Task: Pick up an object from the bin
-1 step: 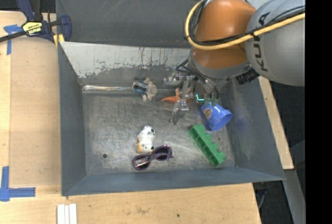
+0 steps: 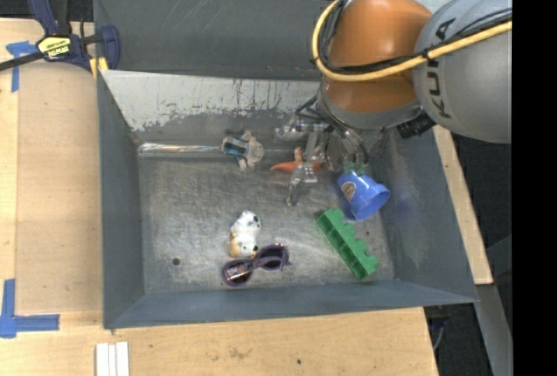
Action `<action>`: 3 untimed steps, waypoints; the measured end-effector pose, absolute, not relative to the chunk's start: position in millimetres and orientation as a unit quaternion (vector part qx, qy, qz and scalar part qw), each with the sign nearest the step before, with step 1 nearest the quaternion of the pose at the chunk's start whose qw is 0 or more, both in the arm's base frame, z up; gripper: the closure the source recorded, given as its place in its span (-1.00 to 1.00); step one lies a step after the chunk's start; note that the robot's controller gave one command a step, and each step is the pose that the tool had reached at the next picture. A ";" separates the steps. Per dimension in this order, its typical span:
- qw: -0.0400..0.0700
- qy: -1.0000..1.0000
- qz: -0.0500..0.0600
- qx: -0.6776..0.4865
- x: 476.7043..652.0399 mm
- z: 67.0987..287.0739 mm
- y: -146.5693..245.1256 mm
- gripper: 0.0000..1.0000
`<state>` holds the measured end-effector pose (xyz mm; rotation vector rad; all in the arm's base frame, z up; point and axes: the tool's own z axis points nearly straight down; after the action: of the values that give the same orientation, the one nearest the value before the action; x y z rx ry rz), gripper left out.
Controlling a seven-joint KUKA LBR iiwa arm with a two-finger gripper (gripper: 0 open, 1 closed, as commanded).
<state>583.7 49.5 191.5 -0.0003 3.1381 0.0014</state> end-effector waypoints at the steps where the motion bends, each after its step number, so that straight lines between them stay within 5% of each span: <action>1: 0.003 0.998 0.000 -0.063 567.9 145.1 62.2 -1.00; 2: -0.001 0.993 0.000 -0.119 542.1 112.4 88.4 -1.00; 3: 0.002 0.966 0.000 -0.258 548.5 121.1 93.5 -1.00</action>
Offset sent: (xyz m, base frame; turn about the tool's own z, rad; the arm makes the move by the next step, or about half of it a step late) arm -0.0406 0.0381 -0.0775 -0.2347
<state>548.5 93.5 121.1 -0.8087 3.0326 -0.0002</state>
